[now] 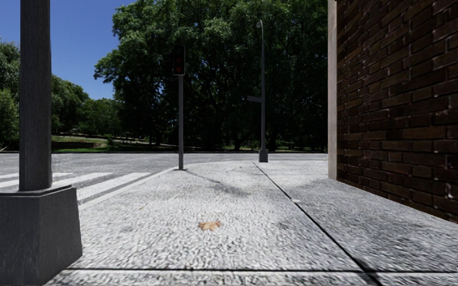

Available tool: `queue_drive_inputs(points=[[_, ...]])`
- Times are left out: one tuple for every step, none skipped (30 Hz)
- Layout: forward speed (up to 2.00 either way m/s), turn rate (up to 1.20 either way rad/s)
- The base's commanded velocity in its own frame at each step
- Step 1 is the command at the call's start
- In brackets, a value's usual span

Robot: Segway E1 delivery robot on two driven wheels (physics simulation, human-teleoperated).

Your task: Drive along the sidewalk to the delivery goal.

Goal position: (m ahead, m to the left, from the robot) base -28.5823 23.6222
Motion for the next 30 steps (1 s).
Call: queue_drive_inputs(points=[[2.00,0.00],[2.00,0.00],[2.00,0.00],[2.00,0.00],[2.00,0.00],[2.00,0.00],[2.00,0.00],[2.00,0.00],[2.00,0.00],[2.00,0.00],[2.00,0.00],[2.00,0.00],[2.00,0.00],[2.00,0.00],[2.00,0.00],[2.00,0.00],[2.00,0.00],[2.00,0.00],[2.00,0.00],[2.00,0.00],[2.00,0.00],[2.00,0.00],[2.00,0.00],[2.00,0.15],[2.00,0.40],[2.00,0.62],[2.00,0.71],[2.00,0.71],[2.00,0.78],[2.00,0.80]])
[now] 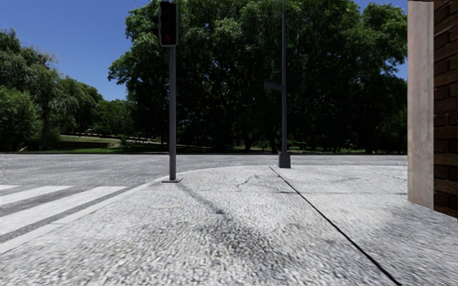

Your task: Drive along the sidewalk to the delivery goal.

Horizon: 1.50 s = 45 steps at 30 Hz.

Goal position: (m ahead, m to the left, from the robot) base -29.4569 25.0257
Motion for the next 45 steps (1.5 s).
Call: queue_drive_inputs(points=[[2.00,0.80],[2.00,0.80],[2.00,0.80],[2.00,0.80],[2.00,0.80],[2.00,0.80],[2.00,0.80],[2.00,0.80],[2.00,0.80],[2.00,0.80],[2.00,0.80],[2.00,0.80],[2.00,0.80],[2.00,0.80],[2.00,0.80],[2.00,0.80],[2.00,0.80],[2.00,0.80],[2.00,0.80],[2.00,0.80],[2.00,0.80],[2.00,0.80],[2.00,0.80],[2.00,0.80],[2.00,0.80],[2.00,0.80],[2.00,0.80],[2.00,0.80],[2.00,0.80],[2.00,0.80],[2.00,0.80],[2.00,0.80],[2.00,0.80],[2.00,0.80],[2.00,0.80],[2.00,0.80],[2.00,0.80],[2.00,0.80],[2.00,0.80],[2.00,0.80],[2.00,0.80],[2.00,0.80],[2.00,0.80],[2.00,0.80],[2.00,0.80]])
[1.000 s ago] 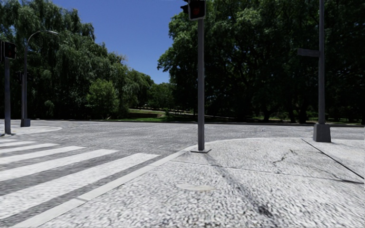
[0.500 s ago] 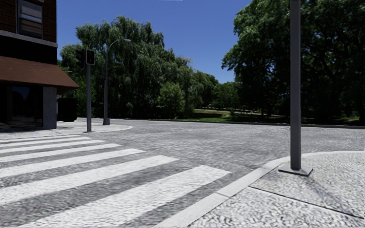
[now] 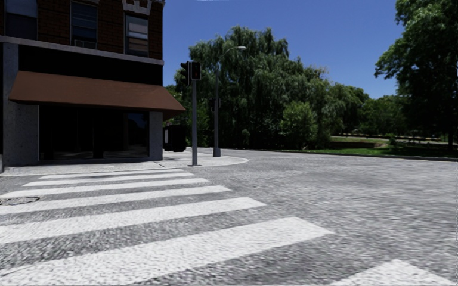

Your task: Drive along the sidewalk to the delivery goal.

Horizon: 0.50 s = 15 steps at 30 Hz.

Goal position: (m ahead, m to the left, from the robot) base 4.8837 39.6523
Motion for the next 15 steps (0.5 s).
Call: queue_drive_inputs(points=[[2.00,0.80],[2.00,0.80],[2.00,0.80],[2.00,0.80],[2.00,0.80],[2.00,0.80],[2.00,0.80],[2.00,0.80],[2.00,0.80],[2.00,0.80],[2.00,0.80],[2.00,0.80],[2.00,0.80],[2.00,0.80],[2.00,0.80]])
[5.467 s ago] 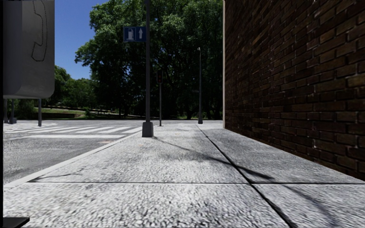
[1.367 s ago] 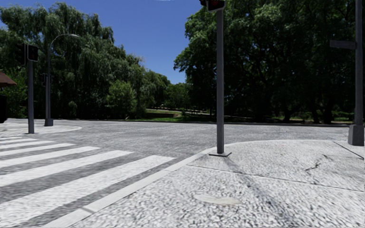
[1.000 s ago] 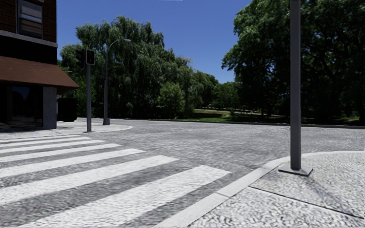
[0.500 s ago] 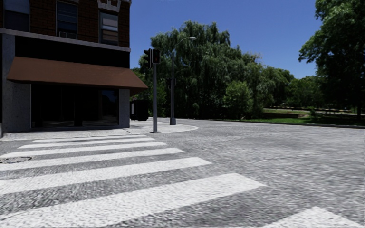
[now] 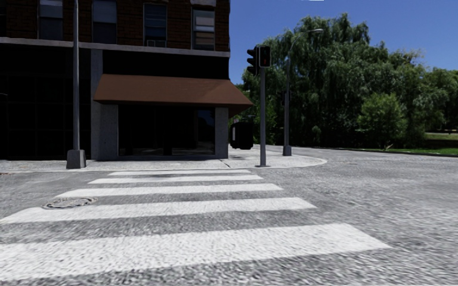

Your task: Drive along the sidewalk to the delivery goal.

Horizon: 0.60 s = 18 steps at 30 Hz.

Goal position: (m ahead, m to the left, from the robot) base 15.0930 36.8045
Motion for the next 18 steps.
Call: queue_drive_inputs(points=[[2.00,0.80],[2.00,0.80],[2.00,0.80],[2.00,0.80],[2.00,0.80],[2.00,0.80],[2.00,0.80],[2.00,0.80],[2.00,0.80],[2.00,0.70],[2.00,0.00],[2.00,0.00],[2.00,0.00],[2.00,0.00],[2.00,0.00],[2.00,0.00],[2.00,0.00],[2.00,0.00]])
